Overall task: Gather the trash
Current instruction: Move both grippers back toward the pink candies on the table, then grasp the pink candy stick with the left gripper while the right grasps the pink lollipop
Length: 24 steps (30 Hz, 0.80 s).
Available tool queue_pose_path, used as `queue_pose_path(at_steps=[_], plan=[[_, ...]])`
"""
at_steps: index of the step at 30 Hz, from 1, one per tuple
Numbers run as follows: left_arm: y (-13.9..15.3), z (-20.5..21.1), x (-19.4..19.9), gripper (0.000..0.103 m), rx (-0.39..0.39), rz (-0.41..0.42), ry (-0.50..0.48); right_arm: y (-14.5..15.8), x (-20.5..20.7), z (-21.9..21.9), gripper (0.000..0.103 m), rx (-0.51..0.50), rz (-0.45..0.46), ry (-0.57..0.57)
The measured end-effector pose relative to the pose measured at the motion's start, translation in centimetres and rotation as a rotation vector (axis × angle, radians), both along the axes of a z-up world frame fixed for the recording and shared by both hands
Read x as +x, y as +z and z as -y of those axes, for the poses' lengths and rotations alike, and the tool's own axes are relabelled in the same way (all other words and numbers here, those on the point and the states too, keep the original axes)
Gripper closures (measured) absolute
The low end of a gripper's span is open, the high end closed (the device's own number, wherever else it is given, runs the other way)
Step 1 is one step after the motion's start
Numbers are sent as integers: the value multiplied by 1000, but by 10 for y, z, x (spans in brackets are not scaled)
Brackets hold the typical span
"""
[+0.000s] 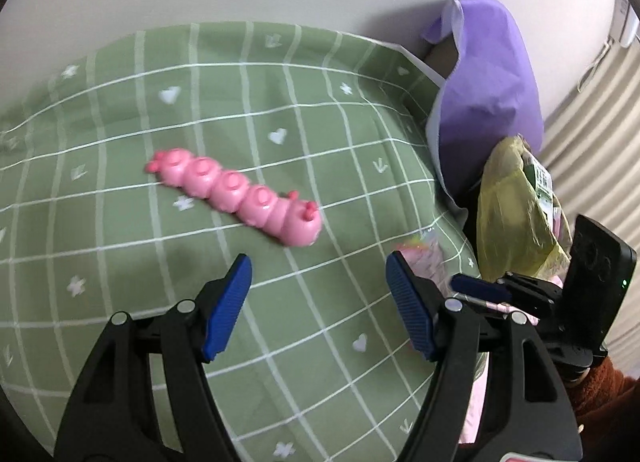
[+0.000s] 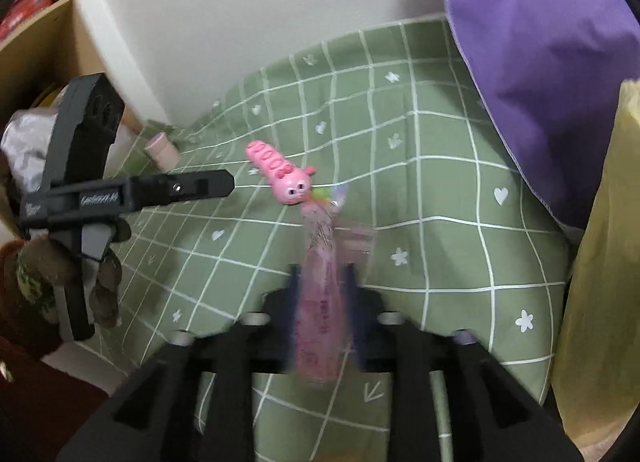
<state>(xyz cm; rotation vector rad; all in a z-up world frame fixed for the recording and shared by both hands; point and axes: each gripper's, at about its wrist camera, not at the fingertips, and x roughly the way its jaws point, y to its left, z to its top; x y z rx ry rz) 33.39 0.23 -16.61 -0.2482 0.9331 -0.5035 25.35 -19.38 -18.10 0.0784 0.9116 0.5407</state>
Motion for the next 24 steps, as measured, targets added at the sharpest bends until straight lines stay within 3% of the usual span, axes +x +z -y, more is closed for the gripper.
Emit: queue_pose_path(at_steps=[4,8,12,15,18,21,24], plan=[[-3,-14,-17,37,-13,-22,41,2,-15,7,50,-16,-5,-27],[-15,0,-30,37,-51,-88,25,-3,-34,11,50,-57,-45,-44],[-23,45,-42,37,53,-72,-29,-9,-65,19,50,-150,-31,-56],[-26,77,-44,37,101,-26,-55,-17,-84,43,50,-109,-70,-111],[-36,98,-37,45,177,-27,-37,-15,-97,61,50,-93,-57,-148],[-44,105,-34,50,202,-41,-16,-11,-104,67,50,-109,-28,-159],[-43,105,-33,78,217,-41,-34,-10,-101,64,52,-149,2,-179]])
